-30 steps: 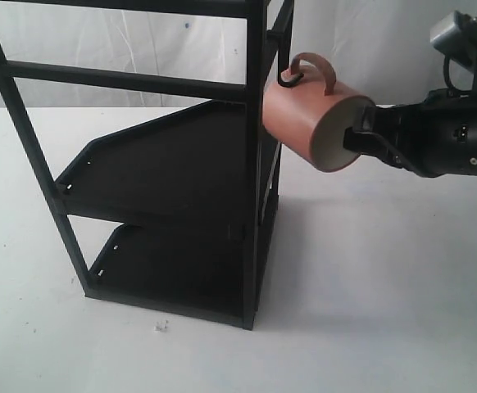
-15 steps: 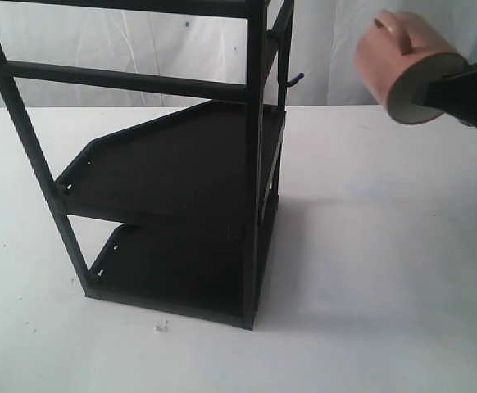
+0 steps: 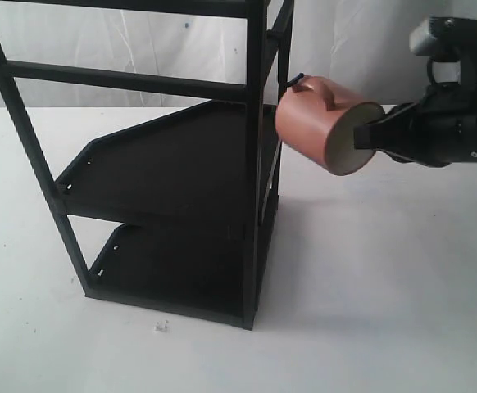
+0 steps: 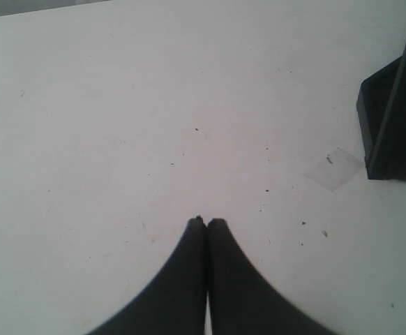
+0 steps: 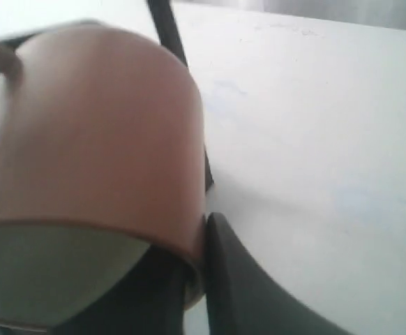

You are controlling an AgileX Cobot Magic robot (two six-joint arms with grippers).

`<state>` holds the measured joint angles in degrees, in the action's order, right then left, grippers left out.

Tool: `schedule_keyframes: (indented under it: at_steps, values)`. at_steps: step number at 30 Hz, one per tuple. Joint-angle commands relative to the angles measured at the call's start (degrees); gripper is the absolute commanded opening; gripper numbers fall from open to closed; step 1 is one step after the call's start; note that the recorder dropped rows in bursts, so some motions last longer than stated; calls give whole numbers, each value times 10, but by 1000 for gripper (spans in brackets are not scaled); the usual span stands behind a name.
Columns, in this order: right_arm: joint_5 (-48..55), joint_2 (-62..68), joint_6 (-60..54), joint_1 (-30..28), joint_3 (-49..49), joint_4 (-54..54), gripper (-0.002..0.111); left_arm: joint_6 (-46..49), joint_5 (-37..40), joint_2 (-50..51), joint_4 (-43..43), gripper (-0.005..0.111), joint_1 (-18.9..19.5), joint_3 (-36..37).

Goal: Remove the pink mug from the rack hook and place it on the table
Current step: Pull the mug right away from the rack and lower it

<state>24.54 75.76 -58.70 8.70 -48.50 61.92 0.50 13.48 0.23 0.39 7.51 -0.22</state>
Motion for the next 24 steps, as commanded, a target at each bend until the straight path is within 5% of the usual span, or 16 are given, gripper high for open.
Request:
schedule_keyframes:
  at_steps: [1,6,9,24]
  values:
    - [14,6,239,-2,-47,-290,0,-5,-1,-2,-1,0,-2,2]
    - [17,6,482,-2,-57,-577,0,-5,-1,-2,-1,0,-2,2]
    - [45,6,531,-2,-59,-639,0,-5,-1,-2,-1,0,-2,2]
    - [384,10,442,-1,-176,-558,0,-5,-1,-2,-1,0,-2,2]
